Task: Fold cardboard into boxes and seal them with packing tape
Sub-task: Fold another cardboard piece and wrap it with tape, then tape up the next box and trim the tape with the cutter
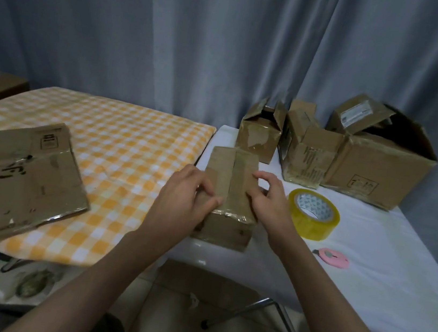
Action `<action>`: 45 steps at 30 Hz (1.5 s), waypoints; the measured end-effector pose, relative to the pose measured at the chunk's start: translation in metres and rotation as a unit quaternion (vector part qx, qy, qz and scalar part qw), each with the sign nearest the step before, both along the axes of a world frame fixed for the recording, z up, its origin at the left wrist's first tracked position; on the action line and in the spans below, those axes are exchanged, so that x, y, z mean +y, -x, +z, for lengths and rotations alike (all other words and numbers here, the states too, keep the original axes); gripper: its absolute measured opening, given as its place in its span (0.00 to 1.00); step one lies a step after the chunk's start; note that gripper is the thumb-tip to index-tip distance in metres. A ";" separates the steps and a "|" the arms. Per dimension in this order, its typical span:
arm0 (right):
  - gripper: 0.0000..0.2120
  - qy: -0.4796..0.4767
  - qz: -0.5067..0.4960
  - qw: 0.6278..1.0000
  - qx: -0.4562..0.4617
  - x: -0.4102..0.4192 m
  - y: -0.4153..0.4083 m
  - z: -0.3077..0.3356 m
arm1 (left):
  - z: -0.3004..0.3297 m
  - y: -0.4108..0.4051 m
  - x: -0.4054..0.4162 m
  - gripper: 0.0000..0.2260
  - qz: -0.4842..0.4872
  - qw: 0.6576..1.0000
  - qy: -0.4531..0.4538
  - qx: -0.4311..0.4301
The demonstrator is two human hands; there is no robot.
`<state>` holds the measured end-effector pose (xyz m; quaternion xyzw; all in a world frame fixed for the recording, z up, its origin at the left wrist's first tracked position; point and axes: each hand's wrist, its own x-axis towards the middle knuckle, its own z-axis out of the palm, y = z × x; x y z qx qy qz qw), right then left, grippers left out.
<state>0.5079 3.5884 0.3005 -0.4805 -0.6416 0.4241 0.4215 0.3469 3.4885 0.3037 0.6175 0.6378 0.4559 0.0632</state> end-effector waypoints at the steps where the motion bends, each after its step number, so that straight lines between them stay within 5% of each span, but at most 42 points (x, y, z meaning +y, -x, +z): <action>1: 0.16 0.024 0.009 1.000 0.017 -0.004 0.000 0.000 | -0.001 -0.001 0.000 0.13 0.018 0.999 0.014 -0.024; 4: 0.23 0.063 -0.027 0.998 0.015 -0.017 -0.002 -0.005 | -0.005 -0.004 0.001 0.29 0.067 0.990 0.110 -0.056; 8: 0.17 0.076 -0.033 0.996 0.029 -0.032 -0.006 -0.013 | -0.005 -0.010 0.002 0.19 0.056 0.988 0.128 -0.067; 16: 0.21 0.044 0.044 0.997 0.051 0.003 0.041 0.029 | 0.031 0.028 0.047 0.30 0.089 0.981 0.134 -0.107; 19: 0.21 0.047 0.025 0.997 0.049 0.032 0.069 0.041 | 0.040 0.050 0.082 0.26 0.110 0.981 0.137 -0.080; 34: 0.20 -0.140 0.000 0.947 -0.288 0.130 0.101 0.017 | 0.005 0.082 0.207 0.27 0.056 0.977 0.181 0.097; 45: 0.19 -0.221 -0.015 0.906 -0.361 0.058 0.113 0.075 | 0.057 0.127 0.104 0.27 0.137 0.950 0.228 0.165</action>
